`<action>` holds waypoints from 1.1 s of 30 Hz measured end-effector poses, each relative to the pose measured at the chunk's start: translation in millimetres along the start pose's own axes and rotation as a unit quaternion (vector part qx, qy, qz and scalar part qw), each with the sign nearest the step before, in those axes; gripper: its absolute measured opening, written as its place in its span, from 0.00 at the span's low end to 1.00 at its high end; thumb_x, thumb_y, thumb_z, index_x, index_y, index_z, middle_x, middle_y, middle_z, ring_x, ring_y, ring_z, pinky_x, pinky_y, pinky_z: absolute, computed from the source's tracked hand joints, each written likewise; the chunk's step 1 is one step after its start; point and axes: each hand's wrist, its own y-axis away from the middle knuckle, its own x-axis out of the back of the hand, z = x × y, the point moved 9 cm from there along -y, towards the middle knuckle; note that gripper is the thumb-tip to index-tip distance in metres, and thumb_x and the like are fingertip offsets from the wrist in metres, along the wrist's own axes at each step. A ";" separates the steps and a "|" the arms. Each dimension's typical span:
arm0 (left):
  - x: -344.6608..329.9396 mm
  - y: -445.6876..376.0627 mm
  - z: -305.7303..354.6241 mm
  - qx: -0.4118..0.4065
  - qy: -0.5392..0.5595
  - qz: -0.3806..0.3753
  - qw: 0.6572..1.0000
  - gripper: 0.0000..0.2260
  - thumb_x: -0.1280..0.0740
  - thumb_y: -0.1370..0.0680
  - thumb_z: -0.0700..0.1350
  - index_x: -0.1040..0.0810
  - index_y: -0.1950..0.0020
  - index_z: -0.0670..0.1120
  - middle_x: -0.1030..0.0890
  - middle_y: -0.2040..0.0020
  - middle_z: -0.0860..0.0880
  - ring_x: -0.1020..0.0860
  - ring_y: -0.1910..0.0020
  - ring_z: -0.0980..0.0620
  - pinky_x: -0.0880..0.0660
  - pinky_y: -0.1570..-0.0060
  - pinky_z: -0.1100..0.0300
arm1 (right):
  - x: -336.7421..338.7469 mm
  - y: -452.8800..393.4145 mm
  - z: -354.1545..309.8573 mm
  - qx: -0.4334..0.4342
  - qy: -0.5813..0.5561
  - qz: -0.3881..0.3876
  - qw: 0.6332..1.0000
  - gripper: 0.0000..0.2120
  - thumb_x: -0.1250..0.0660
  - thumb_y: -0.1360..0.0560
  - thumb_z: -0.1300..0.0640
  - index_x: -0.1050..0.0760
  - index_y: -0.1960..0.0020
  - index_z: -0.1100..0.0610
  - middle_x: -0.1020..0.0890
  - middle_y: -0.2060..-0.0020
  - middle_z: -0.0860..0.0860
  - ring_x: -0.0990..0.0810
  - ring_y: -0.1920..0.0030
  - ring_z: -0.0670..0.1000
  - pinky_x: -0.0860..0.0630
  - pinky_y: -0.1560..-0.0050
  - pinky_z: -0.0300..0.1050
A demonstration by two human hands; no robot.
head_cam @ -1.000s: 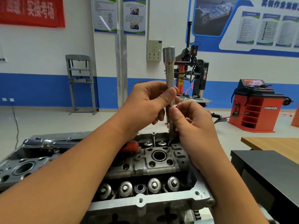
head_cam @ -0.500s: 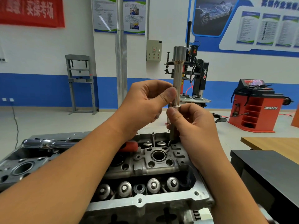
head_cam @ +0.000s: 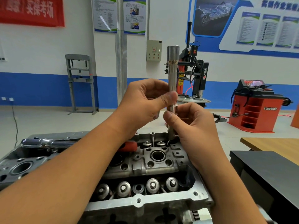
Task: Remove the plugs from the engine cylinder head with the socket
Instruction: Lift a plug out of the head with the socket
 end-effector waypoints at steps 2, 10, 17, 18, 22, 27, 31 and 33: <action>-5.4 0.5 0.7 0.002 0.021 -0.034 0.999 0.07 0.31 0.18 0.40 0.18 0.42 0.41 0.12 0.51 0.42 0.29 0.74 0.51 0.31 0.74 0.60 | -5.2 0.2 -2.2 0.006 0.006 -0.027 1.000 0.03 0.27 0.20 0.56 0.18 0.53 0.52 0.15 0.62 0.55 0.16 0.58 0.62 0.18 0.59 0.58; 2.3 1.9 7.1 -0.030 -0.019 0.013 0.999 0.12 0.23 0.31 0.48 0.16 0.51 0.45 0.13 0.57 0.42 0.18 0.63 0.39 0.21 0.65 0.47 | -1.9 1.4 -2.1 -0.001 -0.003 -0.005 1.000 0.06 0.22 0.25 0.53 0.18 0.54 0.51 0.15 0.61 0.52 0.15 0.57 0.60 0.17 0.56 0.54; -3.8 0.3 0.7 0.000 0.049 -0.029 0.998 0.07 0.36 0.15 0.39 0.18 0.42 0.43 0.12 0.51 0.43 0.29 0.74 0.51 0.33 0.73 0.59 | -8.9 1.7 -4.5 0.008 0.014 -0.035 0.999 0.05 0.32 0.18 0.55 0.18 0.51 0.51 0.16 0.59 0.56 0.17 0.56 0.63 0.19 0.55 0.65; -3.3 0.1 0.3 0.000 0.046 -0.027 0.999 0.08 0.37 0.15 0.38 0.18 0.42 0.43 0.12 0.52 0.43 0.30 0.74 0.51 0.33 0.73 0.59 | -9.6 1.6 -5.2 0.007 0.012 -0.037 0.999 0.07 0.33 0.17 0.55 0.18 0.51 0.51 0.16 0.59 0.55 0.17 0.56 0.63 0.19 0.54 0.66; 0.0 0.1 4.1 -0.015 0.028 -0.002 0.999 0.07 0.29 0.21 0.43 0.18 0.45 0.43 0.13 0.55 0.43 0.27 0.72 0.51 0.33 0.74 0.62 | -6.6 1.9 -5.1 0.007 -0.003 -0.021 1.000 0.05 0.28 0.20 0.52 0.17 0.53 0.52 0.15 0.60 0.56 0.17 0.57 0.65 0.19 0.56 0.64; -0.5 -0.3 2.0 -0.010 0.038 -0.014 0.999 0.08 0.28 0.23 0.45 0.17 0.46 0.45 0.13 0.55 0.43 0.28 0.72 0.52 0.32 0.74 0.61 | -2.7 2.0 -4.4 0.013 -0.002 -0.009 1.000 0.04 0.26 0.22 0.53 0.18 0.54 0.51 0.15 0.61 0.54 0.16 0.60 0.60 0.18 0.58 0.62; -4.9 -0.7 -0.6 0.001 0.034 -0.029 0.999 0.07 0.34 0.17 0.35 0.18 0.43 0.43 0.12 0.52 0.43 0.29 0.69 0.47 0.32 0.72 0.59 | -6.7 0.7 -2.8 0.011 -0.020 -0.023 0.999 0.08 0.33 0.17 0.54 0.17 0.53 0.52 0.18 0.62 0.60 0.20 0.61 0.65 0.22 0.62 0.66; -2.8 -0.2 1.5 -0.008 0.023 -0.015 1.000 0.04 0.30 0.20 0.36 0.18 0.46 0.43 0.12 0.54 0.42 0.26 0.67 0.46 0.33 0.72 0.59 | -7.2 0.6 -2.0 0.004 -0.038 -0.024 0.999 0.07 0.30 0.20 0.51 0.17 0.53 0.52 0.18 0.63 0.58 0.20 0.62 0.63 0.22 0.61 0.60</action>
